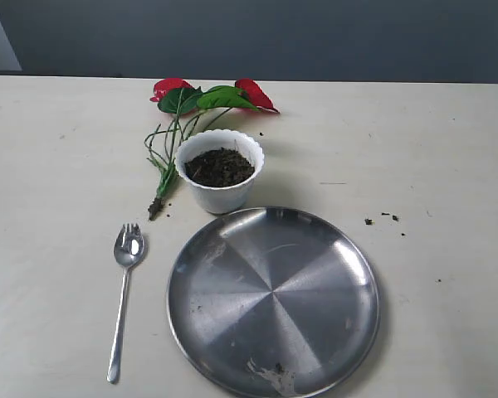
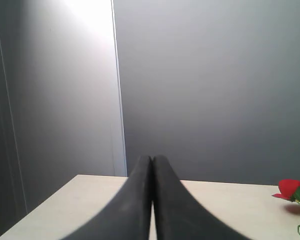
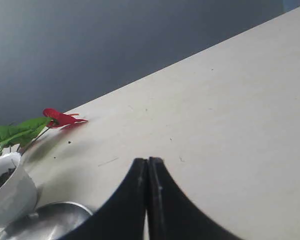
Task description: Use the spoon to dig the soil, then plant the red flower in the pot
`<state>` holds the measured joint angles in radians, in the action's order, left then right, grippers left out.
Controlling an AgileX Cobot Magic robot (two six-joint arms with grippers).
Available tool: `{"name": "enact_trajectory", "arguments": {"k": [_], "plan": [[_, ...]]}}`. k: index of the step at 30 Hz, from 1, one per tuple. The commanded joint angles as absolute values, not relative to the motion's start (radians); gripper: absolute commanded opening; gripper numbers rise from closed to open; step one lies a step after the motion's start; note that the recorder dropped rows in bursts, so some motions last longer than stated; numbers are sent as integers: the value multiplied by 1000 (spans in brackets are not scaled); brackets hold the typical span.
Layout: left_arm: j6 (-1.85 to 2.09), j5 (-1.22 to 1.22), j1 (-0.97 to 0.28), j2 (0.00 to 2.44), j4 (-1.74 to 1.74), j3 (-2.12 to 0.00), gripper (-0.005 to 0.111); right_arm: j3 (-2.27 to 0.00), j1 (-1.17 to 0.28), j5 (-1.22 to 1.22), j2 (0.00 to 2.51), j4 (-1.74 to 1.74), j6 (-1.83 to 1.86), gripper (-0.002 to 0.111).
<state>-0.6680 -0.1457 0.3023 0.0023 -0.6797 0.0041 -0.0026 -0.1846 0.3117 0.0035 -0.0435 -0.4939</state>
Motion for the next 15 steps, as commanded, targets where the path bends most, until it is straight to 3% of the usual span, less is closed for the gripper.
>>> {"name": "enact_trajectory", "arguments": {"k": [1, 15], "plan": [[-670, -150, 297, 0, -678, 0, 0, 0, -186, 304, 0, -65, -490, -1], [-670, -150, 297, 0, -678, 0, 0, 0, -186, -204, 0, 267, -525, -1]]}}
